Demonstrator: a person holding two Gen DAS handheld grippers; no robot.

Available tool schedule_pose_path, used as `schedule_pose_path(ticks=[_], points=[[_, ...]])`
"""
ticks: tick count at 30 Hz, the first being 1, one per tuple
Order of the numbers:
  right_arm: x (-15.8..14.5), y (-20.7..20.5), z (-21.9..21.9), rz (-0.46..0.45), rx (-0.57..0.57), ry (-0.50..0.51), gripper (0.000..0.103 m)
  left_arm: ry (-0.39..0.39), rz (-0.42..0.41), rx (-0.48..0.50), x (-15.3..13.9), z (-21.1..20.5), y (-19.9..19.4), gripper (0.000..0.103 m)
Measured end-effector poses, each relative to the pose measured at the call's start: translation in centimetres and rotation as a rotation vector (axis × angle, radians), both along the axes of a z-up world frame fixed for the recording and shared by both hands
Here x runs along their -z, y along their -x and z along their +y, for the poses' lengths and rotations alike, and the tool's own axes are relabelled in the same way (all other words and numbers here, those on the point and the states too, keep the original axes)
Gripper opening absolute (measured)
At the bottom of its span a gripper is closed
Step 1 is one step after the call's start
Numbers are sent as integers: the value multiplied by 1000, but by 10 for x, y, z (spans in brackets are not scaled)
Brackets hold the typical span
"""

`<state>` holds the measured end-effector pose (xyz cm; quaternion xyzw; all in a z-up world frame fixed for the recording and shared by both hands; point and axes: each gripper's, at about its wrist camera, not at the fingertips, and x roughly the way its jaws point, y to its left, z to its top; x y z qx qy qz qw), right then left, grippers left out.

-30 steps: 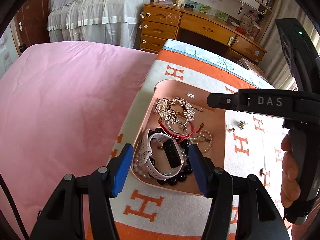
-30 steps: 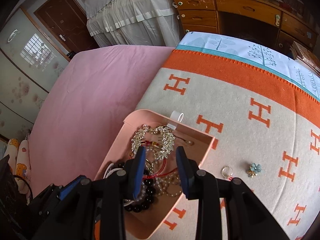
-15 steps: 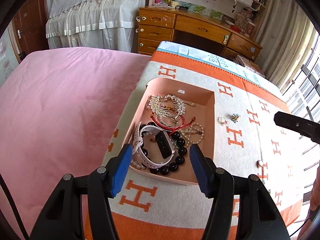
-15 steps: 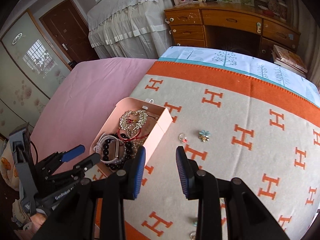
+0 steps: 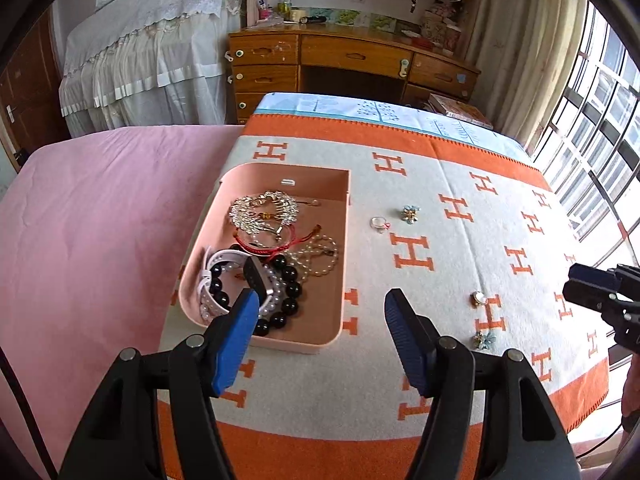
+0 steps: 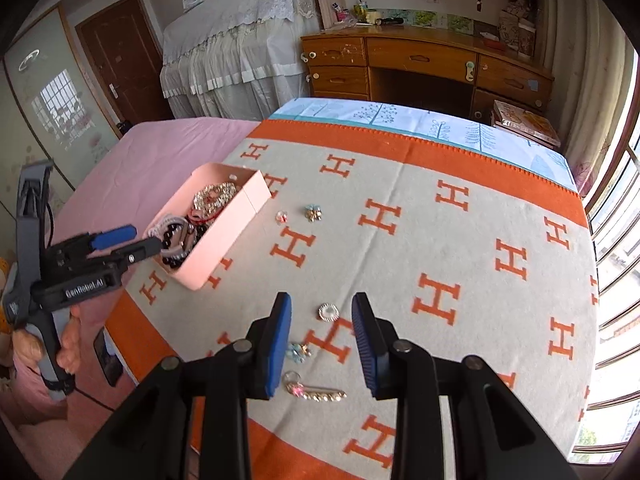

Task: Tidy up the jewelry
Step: 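Open both tools and move them from the box toward the remaining brooches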

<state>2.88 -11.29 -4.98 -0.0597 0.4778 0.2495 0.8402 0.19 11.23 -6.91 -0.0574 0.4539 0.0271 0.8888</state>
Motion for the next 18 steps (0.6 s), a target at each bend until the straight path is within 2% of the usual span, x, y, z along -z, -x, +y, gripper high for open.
schedule_pose_path(ticks=[6, 10, 13, 18], points=[[32, 24, -12, 38, -182, 45, 32, -12, 39, 70, 13, -38, 1, 64], [51, 43, -2, 1, -371, 142, 32, -23, 76, 100, 27, -63, 0, 64], [64, 51, 6, -29, -496, 209, 32, -17, 101, 102, 34, -73, -1, 64], [76, 51, 14, -42, -646, 228, 32, -11, 132, 78, 42, -77, -6, 64]])
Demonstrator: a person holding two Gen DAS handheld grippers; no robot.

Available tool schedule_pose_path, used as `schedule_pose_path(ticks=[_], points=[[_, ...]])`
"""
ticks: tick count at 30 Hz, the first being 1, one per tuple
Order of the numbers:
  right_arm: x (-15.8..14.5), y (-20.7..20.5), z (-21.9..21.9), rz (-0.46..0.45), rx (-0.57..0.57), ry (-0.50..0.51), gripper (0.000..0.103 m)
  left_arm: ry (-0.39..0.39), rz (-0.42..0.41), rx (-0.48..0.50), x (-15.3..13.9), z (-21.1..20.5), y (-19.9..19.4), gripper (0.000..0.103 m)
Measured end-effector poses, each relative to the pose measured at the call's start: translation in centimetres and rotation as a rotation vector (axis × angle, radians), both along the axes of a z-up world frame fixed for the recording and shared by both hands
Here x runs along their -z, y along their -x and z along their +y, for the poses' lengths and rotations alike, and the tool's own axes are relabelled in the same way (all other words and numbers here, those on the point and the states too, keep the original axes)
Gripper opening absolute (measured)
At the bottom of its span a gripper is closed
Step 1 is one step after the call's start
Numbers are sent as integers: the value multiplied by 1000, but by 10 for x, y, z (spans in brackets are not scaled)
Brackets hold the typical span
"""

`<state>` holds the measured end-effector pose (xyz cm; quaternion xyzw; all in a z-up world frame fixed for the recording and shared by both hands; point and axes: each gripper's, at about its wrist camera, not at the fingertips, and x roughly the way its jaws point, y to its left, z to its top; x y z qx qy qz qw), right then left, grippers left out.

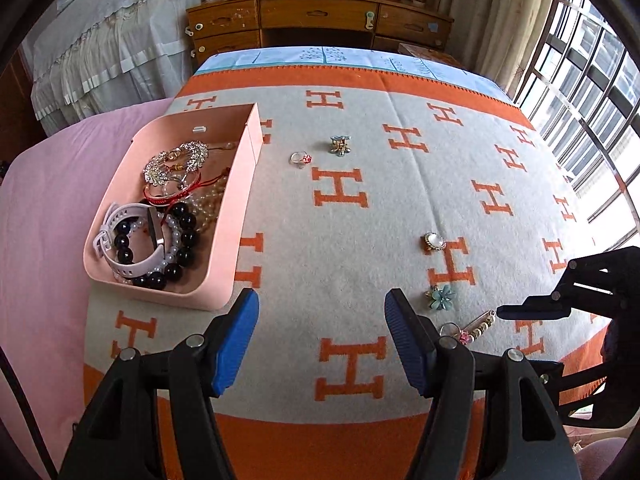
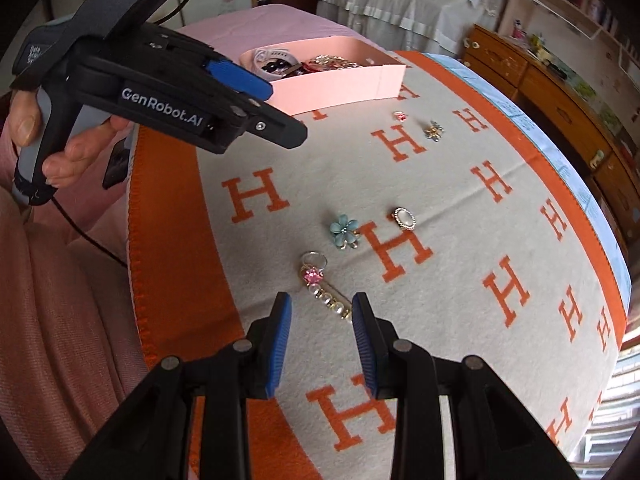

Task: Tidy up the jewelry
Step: 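Open both tools and move them from the box toward the remaining brooches, then grasp pearl safety-pin brooch with right tool while left tool grasps round pearl brooch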

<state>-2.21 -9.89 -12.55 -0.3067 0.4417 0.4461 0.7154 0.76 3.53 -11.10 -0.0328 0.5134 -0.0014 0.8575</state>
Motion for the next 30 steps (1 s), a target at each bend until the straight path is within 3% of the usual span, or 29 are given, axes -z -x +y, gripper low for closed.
schedule_pose_path(ticks=[6, 10, 13, 17, 23, 30], points=[[17, -10, 7, 19, -121, 51, 30, -1, 7, -14, 1, -3, -4, 64], [17, -9, 12, 18, -164, 83, 16, -3, 8, -8, 1, -7, -8, 64], [16, -11, 9, 38, -126, 91, 10, 3, 8, 5, 1, -11, -13, 64], [15, -23, -9, 101, 9, 39, 7, 8, 5, 38, 1, -21, -23, 64], [-2, -33, -56, 178, 247, -169, 7, 15, 2, 106, 2, -40, -39, 64], [-12, -46, -109, 171, 584, -388, 7, 46, 56, 165, 20, -65, -58, 64]])
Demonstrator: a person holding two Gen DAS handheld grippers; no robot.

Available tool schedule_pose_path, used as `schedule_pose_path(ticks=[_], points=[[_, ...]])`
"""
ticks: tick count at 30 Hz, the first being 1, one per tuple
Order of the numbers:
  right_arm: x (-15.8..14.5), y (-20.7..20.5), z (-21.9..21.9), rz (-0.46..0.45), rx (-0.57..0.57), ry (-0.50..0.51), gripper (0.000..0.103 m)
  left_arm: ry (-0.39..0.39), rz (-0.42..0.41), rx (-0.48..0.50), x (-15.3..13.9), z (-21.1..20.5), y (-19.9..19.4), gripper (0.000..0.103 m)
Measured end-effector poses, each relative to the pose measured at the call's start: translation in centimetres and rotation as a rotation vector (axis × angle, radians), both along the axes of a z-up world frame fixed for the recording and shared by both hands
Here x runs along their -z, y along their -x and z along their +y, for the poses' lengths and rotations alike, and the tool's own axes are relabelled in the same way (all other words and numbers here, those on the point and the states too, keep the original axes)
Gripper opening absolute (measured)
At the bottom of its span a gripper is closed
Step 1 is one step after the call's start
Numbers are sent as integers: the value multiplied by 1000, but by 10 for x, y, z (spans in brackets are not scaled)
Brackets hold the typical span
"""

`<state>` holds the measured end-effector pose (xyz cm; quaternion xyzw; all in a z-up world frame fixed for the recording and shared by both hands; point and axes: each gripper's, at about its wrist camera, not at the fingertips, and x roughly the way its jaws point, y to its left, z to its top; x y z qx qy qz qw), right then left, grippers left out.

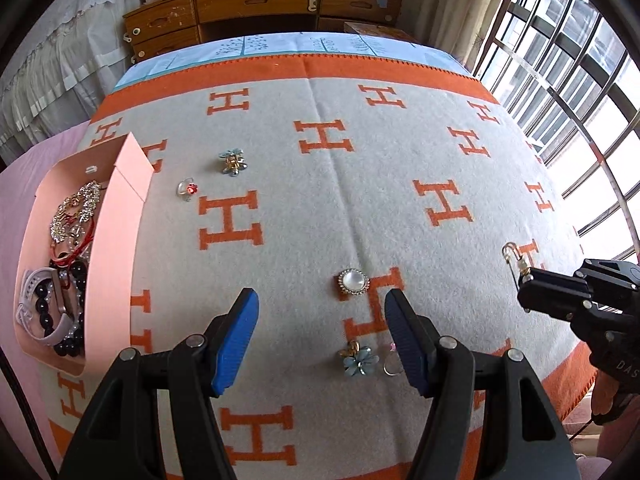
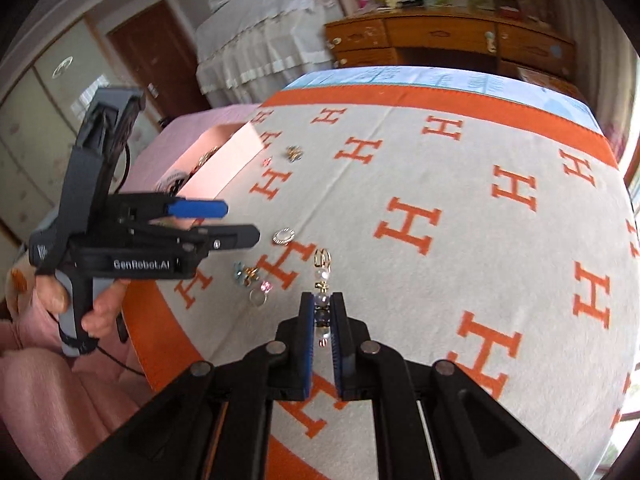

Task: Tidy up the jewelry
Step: 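Grasp pearl safety-pin brooch with right tool while left tool grasps round pearl brooch, then drop round pearl brooch into pink box with left tool while right tool drops pin brooch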

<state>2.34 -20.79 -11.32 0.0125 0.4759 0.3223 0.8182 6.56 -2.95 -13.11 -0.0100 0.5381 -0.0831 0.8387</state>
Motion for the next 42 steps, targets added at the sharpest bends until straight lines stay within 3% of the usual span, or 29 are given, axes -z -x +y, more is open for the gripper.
schedule_pose_path(ticks=[4, 9, 11, 18, 21, 32, 38, 42], points=[[2, -2, -17, 5, 132, -68, 7, -10, 33, -18, 10, -8, -5, 64], [11, -3, -23, 10, 177, -108, 7, -36, 46, -43, 16, -19, -6, 60], [14, -4, -22, 14, 178, -116, 7, -42, 56, -44, 18, -25, -7, 49], [18, -5, -26, 15, 167, -148, 7, -59, 58, -89, 20, -31, -14, 37], [20, -5, -28, 15, 165, -153, 7, -74, 54, -95, 19, -32, -15, 17], [23, -6, -31, 16, 170, -174, 7, -58, 33, -94, 10, -20, 0, 17], [5, -1, -10, -12, 130, -185, 7, -62, -30, -126, -16, 9, 20, 17], [-11, 0, 24, -42, 45, -164, 7, -69, -91, -169, -45, 39, 29, 17]])
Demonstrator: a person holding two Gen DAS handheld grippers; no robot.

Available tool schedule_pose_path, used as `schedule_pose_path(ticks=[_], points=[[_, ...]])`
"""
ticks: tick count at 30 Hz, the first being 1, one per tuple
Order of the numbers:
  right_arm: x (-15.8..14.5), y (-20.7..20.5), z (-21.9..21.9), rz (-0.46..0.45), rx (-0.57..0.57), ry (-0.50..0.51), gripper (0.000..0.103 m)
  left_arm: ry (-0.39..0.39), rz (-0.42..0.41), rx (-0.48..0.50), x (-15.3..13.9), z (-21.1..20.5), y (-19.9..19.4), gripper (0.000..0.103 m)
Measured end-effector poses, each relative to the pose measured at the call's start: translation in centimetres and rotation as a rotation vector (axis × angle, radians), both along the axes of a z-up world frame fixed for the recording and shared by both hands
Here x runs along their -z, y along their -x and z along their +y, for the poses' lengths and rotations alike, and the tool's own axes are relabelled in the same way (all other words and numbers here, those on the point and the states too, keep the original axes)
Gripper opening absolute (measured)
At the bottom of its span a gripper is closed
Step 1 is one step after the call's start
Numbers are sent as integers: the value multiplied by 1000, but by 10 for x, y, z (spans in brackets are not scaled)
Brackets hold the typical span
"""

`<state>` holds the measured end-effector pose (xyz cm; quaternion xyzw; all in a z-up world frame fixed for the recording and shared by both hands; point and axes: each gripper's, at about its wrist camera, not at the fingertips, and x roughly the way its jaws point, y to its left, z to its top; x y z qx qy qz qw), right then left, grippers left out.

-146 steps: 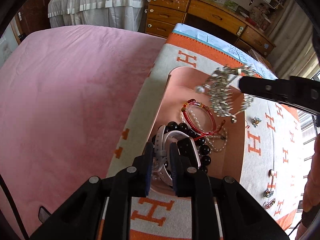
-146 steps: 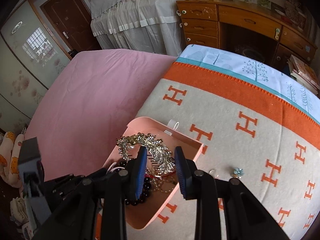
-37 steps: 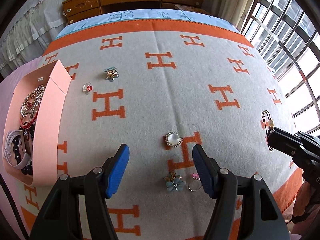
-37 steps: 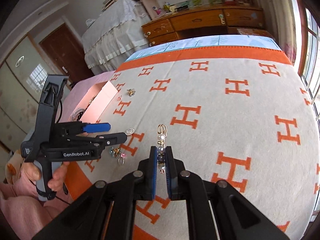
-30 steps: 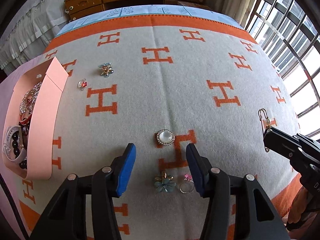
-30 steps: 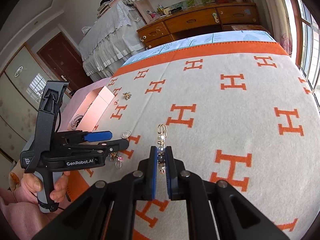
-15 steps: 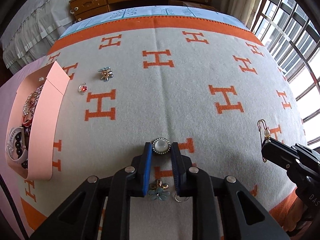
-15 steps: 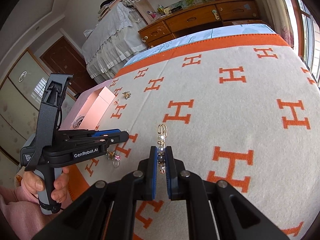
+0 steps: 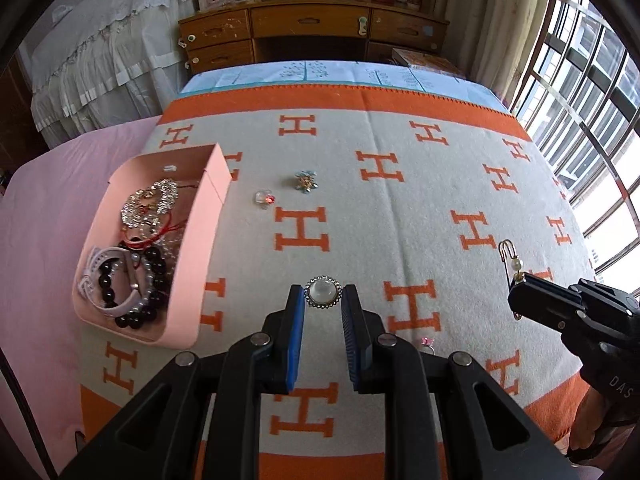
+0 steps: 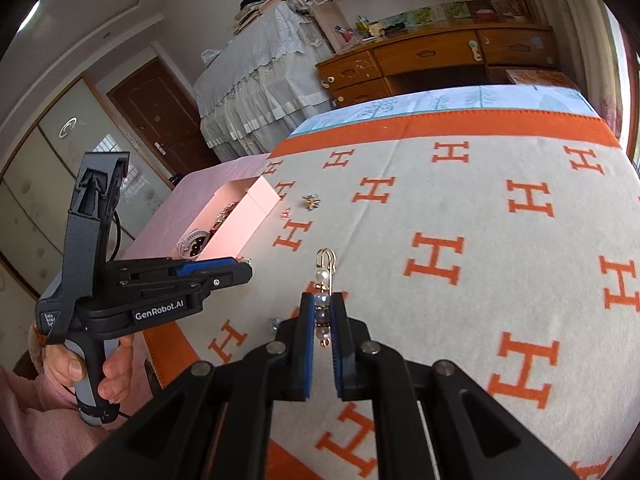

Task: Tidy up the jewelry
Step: 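Drop round pearl brooch into pink box with left tool while right tool drops pin brooch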

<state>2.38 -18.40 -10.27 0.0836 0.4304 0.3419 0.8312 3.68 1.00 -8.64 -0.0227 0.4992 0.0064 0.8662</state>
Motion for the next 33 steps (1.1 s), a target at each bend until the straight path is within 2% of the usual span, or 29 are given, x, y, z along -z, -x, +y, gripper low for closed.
schedule_pose_path(ticks=[8, 12, 15, 20, 26, 30, 33], points=[[-52, -8, 90, -70, -145, 29, 7, -38, -139, -115, -66, 79, 8, 17], [-82, -17, 133, -78, -171, 9, 7, 21, -179, -154, -92, 122, 5, 17], [-97, -34, 161, -34, -154, -16, 7, 73, -192, -182, -98, 146, 3, 17], [-90, -69, 203, 73, -110, -25, 8, 169, -149, -190, -72, 166, -7, 17], [-36, -106, 241, 226, -72, 60, 8, 239, -53, -175, -17, 159, -22, 17], [-2, -125, 251, 288, -24, 117, 8, 262, -2, -160, 11, 151, -30, 17], [14, -131, 255, 306, -2, 171, 8, 242, 6, -152, 19, 144, -30, 19]])
